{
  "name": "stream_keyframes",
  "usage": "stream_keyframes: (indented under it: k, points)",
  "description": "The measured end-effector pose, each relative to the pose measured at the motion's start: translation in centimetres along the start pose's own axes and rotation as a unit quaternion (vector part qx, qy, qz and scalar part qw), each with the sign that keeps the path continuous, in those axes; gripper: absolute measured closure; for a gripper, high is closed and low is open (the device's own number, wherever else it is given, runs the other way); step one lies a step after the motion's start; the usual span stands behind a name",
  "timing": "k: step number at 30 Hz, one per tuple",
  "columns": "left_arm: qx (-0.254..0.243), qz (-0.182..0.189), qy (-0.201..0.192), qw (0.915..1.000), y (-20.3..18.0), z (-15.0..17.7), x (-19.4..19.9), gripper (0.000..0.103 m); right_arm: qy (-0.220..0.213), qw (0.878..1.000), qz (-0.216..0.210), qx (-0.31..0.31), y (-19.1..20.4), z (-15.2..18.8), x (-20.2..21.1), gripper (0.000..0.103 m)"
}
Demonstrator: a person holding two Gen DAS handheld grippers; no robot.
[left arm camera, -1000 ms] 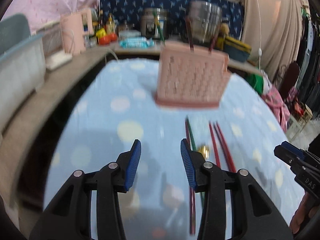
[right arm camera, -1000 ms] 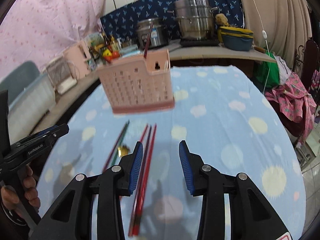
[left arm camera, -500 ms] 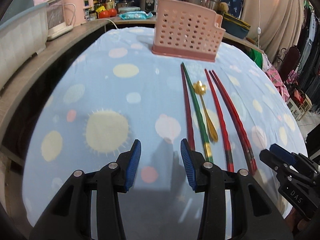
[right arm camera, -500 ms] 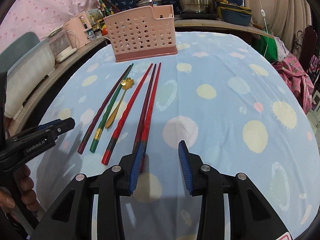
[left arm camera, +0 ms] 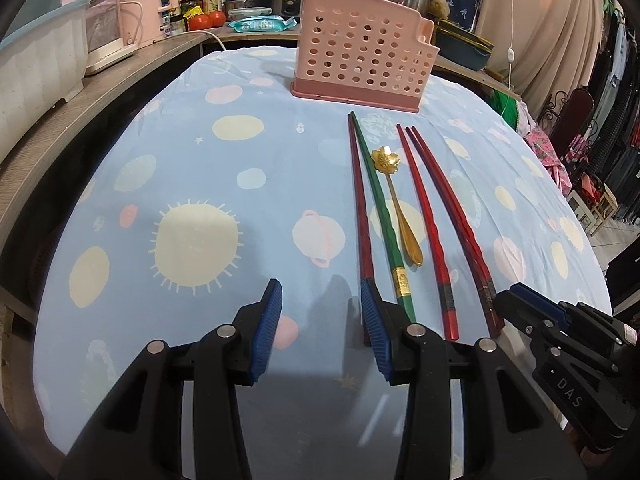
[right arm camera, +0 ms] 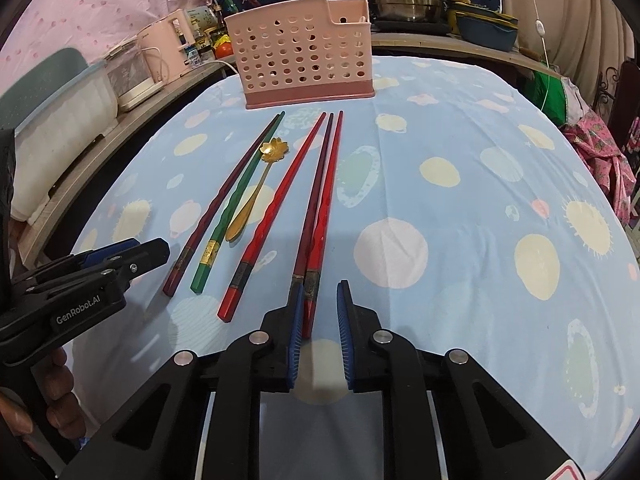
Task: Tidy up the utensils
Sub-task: 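Close the left tool on a dark red chopstick while the right tool closes on a red chopstick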
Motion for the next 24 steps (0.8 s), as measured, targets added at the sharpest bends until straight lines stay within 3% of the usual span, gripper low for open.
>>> stream_keyframes:
  k: [24]
  points:
    - [-0.018,0.005,0.008,0.9998,-1.7,0.9,-0.9,0.064,0.003,1.000,-0.009,-0.003,0.4,-0.2,-0.6,0.091]
Point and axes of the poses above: each gripper's, at about its wrist camera, not at the fingertips, and x roughly against the way its jaws point, y to its left, z to its underside, the point moved 7 cm from there along -x, roughly the way its jaws point, and after that the axes turned 6 degrees about -x, right-handed, at the moved point
